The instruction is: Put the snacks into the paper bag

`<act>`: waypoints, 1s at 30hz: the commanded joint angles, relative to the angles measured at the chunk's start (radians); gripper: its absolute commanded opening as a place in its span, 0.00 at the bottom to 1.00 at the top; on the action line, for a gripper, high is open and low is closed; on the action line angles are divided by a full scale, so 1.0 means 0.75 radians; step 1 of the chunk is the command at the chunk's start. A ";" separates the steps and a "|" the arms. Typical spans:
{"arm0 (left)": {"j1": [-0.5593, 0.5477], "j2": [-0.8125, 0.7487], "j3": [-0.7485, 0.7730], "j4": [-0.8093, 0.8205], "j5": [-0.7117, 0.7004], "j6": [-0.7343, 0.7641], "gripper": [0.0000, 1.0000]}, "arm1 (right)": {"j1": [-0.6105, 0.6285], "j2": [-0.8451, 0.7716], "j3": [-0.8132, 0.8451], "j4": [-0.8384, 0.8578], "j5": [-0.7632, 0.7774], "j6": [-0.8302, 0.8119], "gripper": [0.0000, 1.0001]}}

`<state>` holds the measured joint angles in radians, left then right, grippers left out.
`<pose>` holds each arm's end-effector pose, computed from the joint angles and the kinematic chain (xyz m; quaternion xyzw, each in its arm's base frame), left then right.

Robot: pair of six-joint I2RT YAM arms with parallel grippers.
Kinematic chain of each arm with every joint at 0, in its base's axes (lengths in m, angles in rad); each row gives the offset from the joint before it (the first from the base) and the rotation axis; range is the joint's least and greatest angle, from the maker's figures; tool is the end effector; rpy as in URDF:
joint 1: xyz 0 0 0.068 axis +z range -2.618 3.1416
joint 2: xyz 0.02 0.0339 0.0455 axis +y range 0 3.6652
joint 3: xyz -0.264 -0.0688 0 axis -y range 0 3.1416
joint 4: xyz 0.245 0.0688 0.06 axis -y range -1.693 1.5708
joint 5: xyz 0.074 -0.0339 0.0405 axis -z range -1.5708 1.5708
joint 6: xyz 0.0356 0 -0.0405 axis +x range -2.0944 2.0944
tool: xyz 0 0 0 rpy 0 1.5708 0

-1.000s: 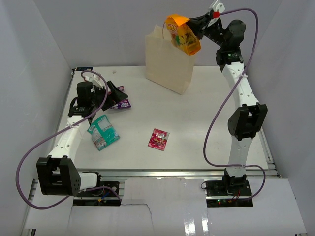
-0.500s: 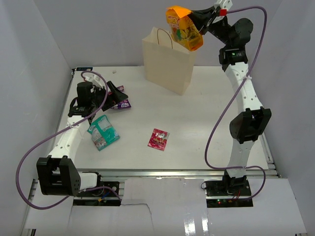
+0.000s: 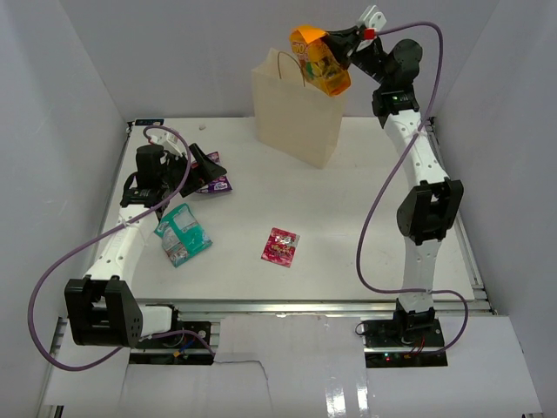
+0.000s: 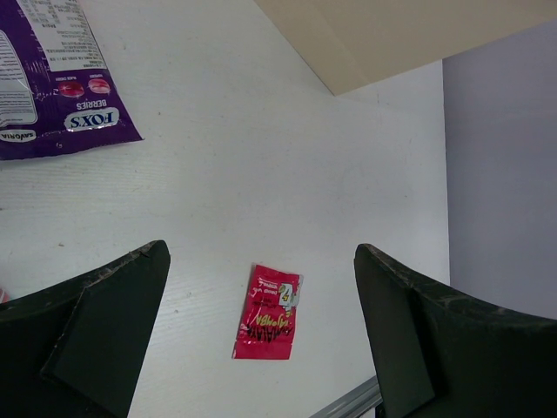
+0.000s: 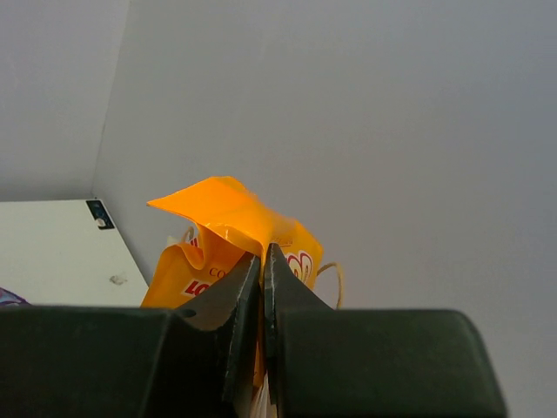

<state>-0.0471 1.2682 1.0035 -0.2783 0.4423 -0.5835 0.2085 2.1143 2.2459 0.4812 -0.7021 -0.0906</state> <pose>0.2834 -0.0286 0.3045 -0.1212 0.8478 -0.3303 0.3967 0.4593 0.1207 0.4893 -0.3663 0.3825 0.2073 0.8225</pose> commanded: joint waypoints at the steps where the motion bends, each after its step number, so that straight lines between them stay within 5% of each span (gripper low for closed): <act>1: -0.001 -0.018 0.006 -0.001 0.024 0.013 0.98 | 0.025 -0.013 0.094 0.187 0.077 -0.082 0.08; 11: 0.001 -0.026 0.006 -0.028 0.018 0.019 0.98 | 0.045 0.069 0.028 0.185 0.128 -0.161 0.08; 20: -0.001 -0.024 0.006 -0.028 0.018 0.017 0.98 | 0.049 0.095 -0.019 0.148 0.151 -0.239 0.34; 30: 0.001 -0.014 0.008 -0.032 0.010 0.017 0.98 | 0.049 0.087 -0.023 0.121 0.120 -0.229 0.35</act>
<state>-0.0471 1.2682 1.0031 -0.2932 0.4427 -0.5800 0.2424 2.2009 2.2219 0.5304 -0.6056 -0.2646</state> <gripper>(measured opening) 0.979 0.346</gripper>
